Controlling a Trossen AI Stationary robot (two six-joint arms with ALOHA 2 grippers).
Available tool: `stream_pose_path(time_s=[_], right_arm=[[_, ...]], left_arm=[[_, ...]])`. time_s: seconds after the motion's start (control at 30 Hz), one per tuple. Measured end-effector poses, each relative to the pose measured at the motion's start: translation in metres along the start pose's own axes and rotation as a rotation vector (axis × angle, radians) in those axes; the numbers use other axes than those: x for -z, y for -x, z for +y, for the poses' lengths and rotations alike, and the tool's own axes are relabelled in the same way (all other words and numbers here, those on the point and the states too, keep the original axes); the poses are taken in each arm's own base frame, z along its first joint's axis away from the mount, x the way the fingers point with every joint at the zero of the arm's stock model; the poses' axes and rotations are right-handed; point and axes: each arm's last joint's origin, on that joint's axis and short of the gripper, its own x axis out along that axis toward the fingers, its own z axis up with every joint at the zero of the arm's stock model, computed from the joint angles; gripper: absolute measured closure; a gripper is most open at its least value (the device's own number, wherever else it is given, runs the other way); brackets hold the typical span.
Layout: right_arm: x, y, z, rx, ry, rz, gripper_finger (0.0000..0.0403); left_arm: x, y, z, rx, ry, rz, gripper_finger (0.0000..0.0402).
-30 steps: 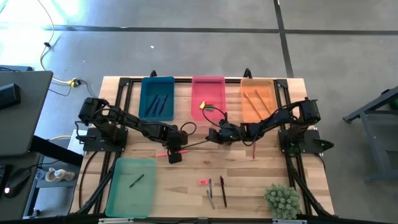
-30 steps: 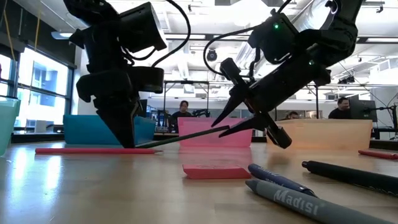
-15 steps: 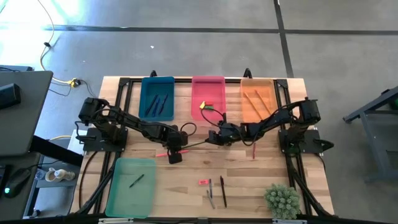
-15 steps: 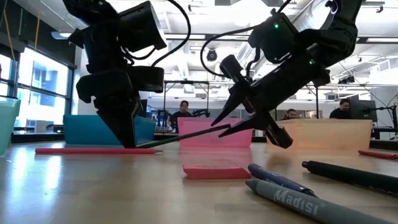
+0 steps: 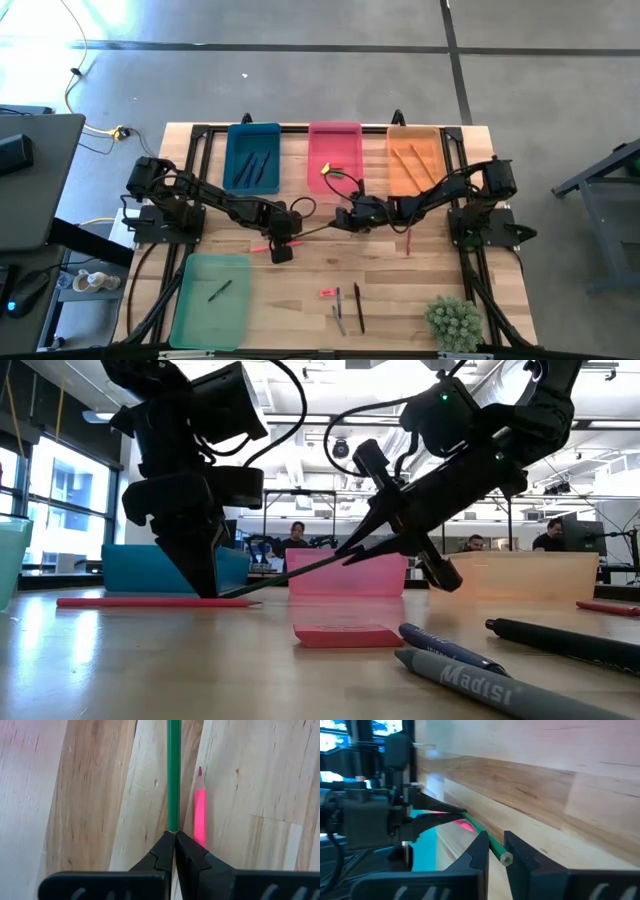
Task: Sort crayons/erasers/pens/pencils in bins
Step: Put the green pencil into the orange bin
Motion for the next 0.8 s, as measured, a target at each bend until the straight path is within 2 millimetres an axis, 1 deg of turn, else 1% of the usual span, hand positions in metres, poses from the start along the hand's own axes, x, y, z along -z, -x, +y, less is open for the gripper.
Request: stream_pose_path(time_s=[0.27, 0.43, 0.57, 0.8], right_arm=[[-0.0002, -0.0001, 0.0021, -0.023, 0.005, -0.003, 0.0389], [-0.0001, -0.0003, 0.0021, -0.025, 0.006, -0.002, 0.0390], [0.0007, -0.0009, 0.0022, -0.028, 0.015, 0.008, 0.0390], [0.0009, -0.0011, 0.0024, -0.030, 0.048, 0.011, 0.0391]], left_arm=[[0.0001, 0.0000, -0.0001, -0.004, -0.019, 0.000, 0.0400], [0.0001, 0.0000, 0.0000, -0.007, -0.019, -0.001, 0.0386], [-0.0002, 0.0001, -0.0001, -0.005, -0.019, -0.004, 0.0363], [-0.0012, 0.0064, -0.0007, 0.008, -0.019, -0.020, 0.0301]])
